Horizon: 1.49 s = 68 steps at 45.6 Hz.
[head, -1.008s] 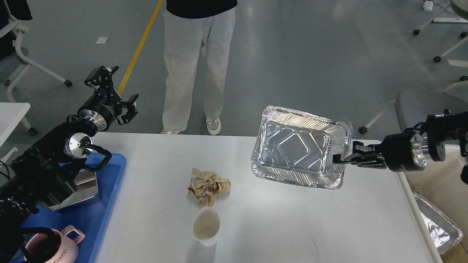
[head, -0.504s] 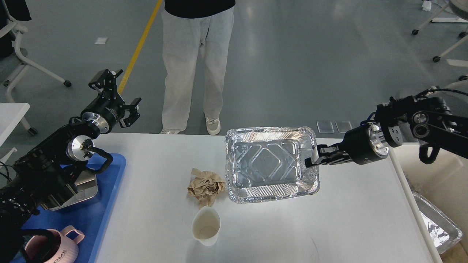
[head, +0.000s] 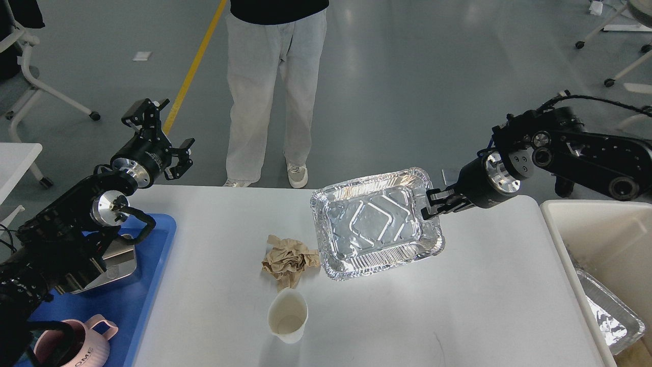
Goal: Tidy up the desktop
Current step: 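Lower the foil tray onto the table beside the crumpled paper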
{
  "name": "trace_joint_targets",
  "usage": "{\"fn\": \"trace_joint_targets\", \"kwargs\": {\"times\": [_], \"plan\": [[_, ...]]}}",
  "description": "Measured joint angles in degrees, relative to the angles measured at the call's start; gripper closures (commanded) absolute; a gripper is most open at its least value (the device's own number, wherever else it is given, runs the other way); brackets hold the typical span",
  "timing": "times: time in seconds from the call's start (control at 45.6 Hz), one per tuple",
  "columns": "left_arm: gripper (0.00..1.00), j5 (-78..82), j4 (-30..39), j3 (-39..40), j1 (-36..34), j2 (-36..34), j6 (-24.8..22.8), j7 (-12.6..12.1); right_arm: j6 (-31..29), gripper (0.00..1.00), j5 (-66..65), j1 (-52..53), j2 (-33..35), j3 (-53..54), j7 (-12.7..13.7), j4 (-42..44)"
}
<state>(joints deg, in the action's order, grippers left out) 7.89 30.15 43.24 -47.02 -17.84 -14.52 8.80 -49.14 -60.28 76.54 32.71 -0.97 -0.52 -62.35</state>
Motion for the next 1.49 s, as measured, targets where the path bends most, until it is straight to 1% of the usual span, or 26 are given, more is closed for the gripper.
{"fn": "trace_joint_targets", "kwargs": {"times": [0.153,0.438,0.636,0.811,0.964,1.096,1.227,1.49], "plan": [[0.02,0.02,0.0,-0.66,0.06,0.13,-0.46,0.08,-3.73,1.0,7.21,1.59,1.2,-0.01,0.0,-0.15],[0.02,0.03,0.0,-1.65,0.2,-0.25,-1.48,0.52,-5.6,1.0,15.87,1.79,0.76,0.25,0.14,0.35],[0.02,0.02,0.0,-1.67,0.46,-0.27,-1.85,0.73,-5.85,1.0,15.17,2.2,1.02,-1.06,1.4,0.27],[0.02,0.02,0.0,-1.67,0.63,-0.35,-2.21,0.79,-5.86,1.0,11.78,5.2,0.98,-4.88,2.96,0.21],[0.02,0.02,0.0,-1.67,0.63,-0.33,-3.5,0.79,-5.86,1.0,11.58,9.94,0.9,-11.09,3.26,0.23],[0.02,0.02,0.0,-1.62,0.56,0.03,-3.8,0.86,-5.86,1.0,11.71,12.58,0.47,-14.1,3.45,0.15],[0.02,0.02,0.0,-1.6,0.57,0.18,-3.98,0.93,-5.86,1.0,11.77,14.06,-1.62,-17.6,4.02,0.27],[0.02,0.02,0.0,-1.66,1.56,0.05,-5.11,0.99,-5.86,1.0,12.62,15.14,-5.7,-23.04,4.13,0.44]]}}
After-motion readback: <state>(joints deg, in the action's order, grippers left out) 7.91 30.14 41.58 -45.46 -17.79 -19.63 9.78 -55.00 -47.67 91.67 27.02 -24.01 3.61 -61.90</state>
